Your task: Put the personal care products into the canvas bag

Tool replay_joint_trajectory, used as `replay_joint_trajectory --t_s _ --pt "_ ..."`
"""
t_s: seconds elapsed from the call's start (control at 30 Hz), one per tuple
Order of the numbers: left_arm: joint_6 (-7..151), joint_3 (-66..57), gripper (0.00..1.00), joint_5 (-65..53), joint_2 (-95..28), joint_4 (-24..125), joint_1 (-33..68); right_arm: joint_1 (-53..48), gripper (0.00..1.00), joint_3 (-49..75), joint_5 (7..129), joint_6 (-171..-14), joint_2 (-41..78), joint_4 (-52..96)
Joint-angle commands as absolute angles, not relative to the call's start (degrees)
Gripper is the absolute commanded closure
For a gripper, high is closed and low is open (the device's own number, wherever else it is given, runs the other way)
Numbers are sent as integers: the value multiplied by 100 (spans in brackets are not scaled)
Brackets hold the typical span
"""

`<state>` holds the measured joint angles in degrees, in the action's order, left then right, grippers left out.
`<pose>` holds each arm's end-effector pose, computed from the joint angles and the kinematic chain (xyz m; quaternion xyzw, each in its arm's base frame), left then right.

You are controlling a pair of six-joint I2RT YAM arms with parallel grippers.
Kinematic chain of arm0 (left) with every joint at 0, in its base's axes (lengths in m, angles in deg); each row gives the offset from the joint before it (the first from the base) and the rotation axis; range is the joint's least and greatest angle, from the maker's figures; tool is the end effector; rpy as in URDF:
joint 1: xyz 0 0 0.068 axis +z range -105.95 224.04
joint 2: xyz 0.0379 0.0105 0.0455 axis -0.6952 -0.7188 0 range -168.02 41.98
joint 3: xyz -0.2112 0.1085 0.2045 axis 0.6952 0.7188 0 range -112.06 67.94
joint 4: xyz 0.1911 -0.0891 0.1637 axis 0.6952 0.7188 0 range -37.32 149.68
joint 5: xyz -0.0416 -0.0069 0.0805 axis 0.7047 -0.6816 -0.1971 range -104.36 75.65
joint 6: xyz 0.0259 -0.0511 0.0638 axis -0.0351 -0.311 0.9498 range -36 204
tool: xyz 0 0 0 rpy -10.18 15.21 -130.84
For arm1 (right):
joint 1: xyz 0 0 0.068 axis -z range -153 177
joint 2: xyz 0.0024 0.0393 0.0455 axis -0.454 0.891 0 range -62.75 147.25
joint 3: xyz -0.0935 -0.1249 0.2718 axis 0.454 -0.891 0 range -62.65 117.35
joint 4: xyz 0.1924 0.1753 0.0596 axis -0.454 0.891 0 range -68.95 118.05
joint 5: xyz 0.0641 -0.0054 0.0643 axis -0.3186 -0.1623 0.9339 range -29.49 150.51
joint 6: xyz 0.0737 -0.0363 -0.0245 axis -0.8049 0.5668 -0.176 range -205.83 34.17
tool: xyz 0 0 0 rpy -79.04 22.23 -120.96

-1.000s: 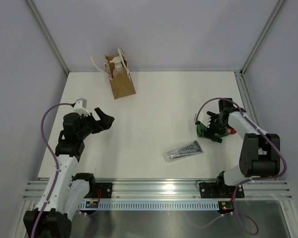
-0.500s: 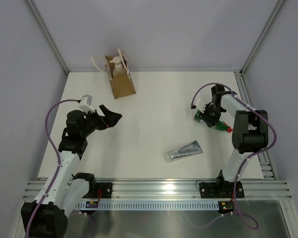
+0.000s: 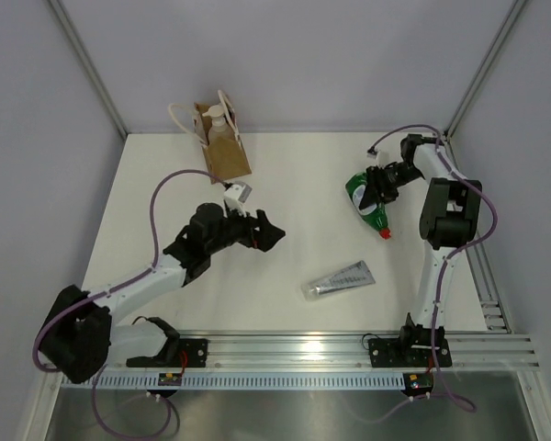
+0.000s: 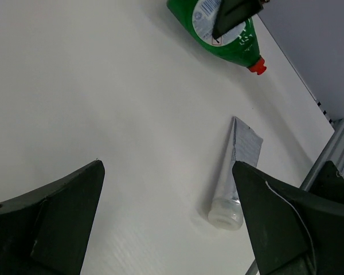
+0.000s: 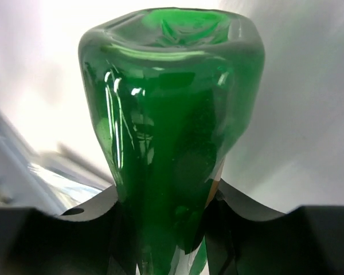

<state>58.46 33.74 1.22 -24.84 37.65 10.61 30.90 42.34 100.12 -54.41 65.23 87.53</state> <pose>0.2251 -0.1729 0.2654 0.1349 0.7921 -0.3832 0.4556 0.4660 0.0165 0.1795 -0.2253 0.9134 0.3216 0.1069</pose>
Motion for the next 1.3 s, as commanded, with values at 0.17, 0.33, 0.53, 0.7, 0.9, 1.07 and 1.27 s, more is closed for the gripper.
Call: replay_joint_trajectory --t_s 0.17,0.33,0.53,0.7,0.9,1.07,1.27 --pt "9362 2338 1 -829 -3867 1990 -191 3131 100 3993 13196 -9688 6663 7942" --pt "10823 2198 1 -514 -4388 1190 -262 2930 100 3475 13494 -10979 6444 7573" --pt "11159 1661 1 -100 -5003 1067 -315 2552 100 2245 13732 -13077 5680 6054" --pt "11378 1336 1 23 -5188 1259 -490 2305 100 1479 13978 -14856 5344 4060" --pt "11335 1432 1 348 -5110 1444 -544 2252 100 1513 14198 -15657 5327 3266" --pt "11370 1774 1 113 -4802 1524 -544 2243 100 1531 14242 -15860 5300 3107" --pt "11511 1495 1 16 -5056 1638 -517 2086 100 1539 14303 -15966 5212 3080"
